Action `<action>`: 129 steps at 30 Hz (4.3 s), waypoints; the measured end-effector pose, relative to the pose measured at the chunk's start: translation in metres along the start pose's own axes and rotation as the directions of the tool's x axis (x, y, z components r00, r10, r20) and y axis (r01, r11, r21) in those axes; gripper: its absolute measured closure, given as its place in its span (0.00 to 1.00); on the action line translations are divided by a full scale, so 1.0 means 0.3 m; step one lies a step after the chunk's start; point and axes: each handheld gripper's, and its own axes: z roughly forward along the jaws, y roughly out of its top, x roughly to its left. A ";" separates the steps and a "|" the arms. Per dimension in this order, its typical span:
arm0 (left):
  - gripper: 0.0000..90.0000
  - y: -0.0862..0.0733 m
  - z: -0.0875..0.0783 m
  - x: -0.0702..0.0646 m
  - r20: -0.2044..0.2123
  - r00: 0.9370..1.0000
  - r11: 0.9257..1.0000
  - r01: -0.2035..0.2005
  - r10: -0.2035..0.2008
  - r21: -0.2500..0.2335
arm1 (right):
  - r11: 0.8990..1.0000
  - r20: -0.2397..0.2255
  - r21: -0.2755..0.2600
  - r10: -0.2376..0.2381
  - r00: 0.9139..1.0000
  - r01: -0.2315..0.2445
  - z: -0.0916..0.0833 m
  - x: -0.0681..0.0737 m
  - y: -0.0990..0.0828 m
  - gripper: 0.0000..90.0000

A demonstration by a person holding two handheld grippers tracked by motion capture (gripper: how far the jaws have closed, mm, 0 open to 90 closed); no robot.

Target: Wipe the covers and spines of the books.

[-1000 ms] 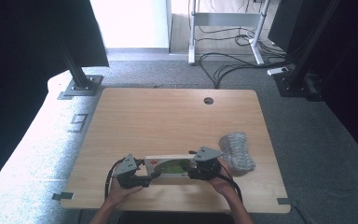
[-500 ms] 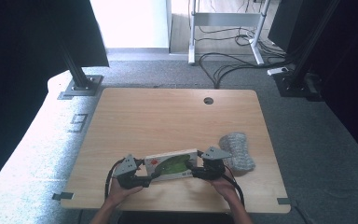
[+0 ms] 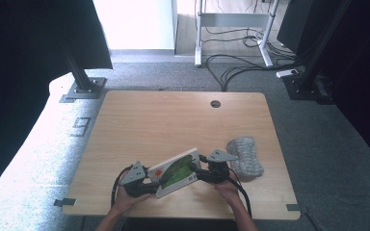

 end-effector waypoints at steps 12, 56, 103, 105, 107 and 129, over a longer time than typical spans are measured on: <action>0.72 0.009 0.004 -0.017 -0.007 1.000 0.999 -0.008 0.009 0.049 | 0.999 0.046 -0.017 -0.048 0.998 0.049 -0.030 0.018 -0.016 0.54; 0.80 0.015 -0.023 0.005 -0.023 1.000 0.998 0.002 -0.001 0.058 | 0.996 0.314 -0.076 0.072 0.947 -0.050 -0.193 -0.136 -0.006 0.48; 0.85 0.002 -0.025 -0.006 0.017 1.000 0.997 -0.015 0.014 0.071 | 0.955 0.559 0.109 0.172 0.811 -0.278 -0.210 -0.362 -0.168 0.69; 0.85 0.002 -0.025 -0.004 0.016 1.000 0.997 -0.014 0.013 0.071 | 0.954 0.558 0.108 0.173 0.811 -0.278 -0.213 -0.362 -0.166 0.72; 0.85 0.002 -0.026 -0.003 0.016 1.000 0.997 -0.014 0.012 0.071 | 0.954 0.558 0.107 0.175 0.811 -0.279 -0.214 -0.361 -0.165 0.72; 0.87 0.001 -0.026 -0.003 0.007 1.000 0.998 -0.008 0.007 0.067 | 0.956 0.330 -0.096 0.295 0.897 -0.279 -0.240 -0.276 -0.058 0.74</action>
